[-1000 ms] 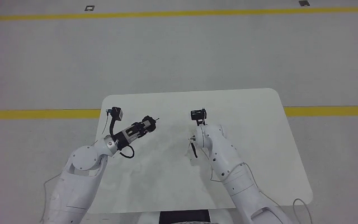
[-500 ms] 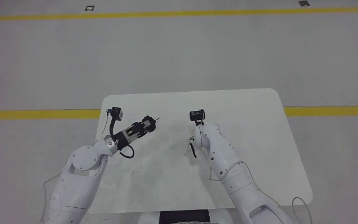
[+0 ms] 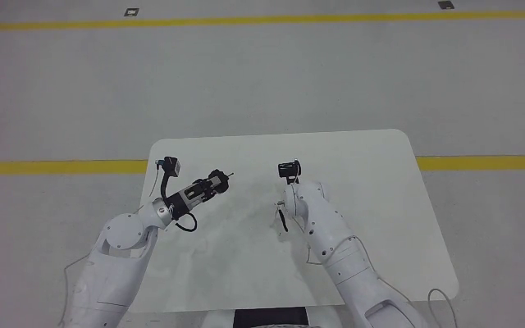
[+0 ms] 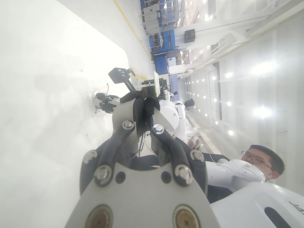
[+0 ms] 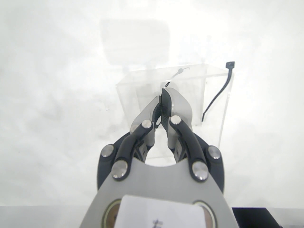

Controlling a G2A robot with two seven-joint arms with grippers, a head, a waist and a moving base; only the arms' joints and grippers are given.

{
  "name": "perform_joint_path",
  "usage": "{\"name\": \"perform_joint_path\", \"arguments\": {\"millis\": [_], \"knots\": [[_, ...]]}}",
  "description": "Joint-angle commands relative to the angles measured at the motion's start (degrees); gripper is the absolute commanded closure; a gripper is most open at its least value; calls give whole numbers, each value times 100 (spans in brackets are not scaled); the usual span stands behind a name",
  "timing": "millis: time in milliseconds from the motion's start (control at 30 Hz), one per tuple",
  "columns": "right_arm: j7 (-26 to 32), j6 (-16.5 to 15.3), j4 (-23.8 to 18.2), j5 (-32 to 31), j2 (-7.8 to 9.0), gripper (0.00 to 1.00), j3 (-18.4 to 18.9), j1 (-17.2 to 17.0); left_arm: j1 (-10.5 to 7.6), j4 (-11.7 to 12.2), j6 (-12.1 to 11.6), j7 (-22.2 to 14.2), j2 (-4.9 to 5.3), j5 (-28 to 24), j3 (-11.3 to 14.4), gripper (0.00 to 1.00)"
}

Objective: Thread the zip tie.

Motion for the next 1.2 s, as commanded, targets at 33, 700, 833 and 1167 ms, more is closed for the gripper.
{"name": "perform_joint_path", "arguments": {"millis": [33, 700, 833, 1167], "knots": [[-1, 0, -22, 0, 3, 100, 8, -4, 0, 0, 0, 0, 0, 0, 0, 100], [203, 0, -951, 0, 114, 100, 285, -438, 0, 0, 0, 0, 0, 0, 0, 100], [201, 0, -877, 0, 100, 94, 288, -450, 0, 0, 0, 0, 0, 0, 0, 100], [191, 0, -666, 0, 72, 93, 274, -360, 0, 0, 0, 0, 0, 0, 0, 100]]}}
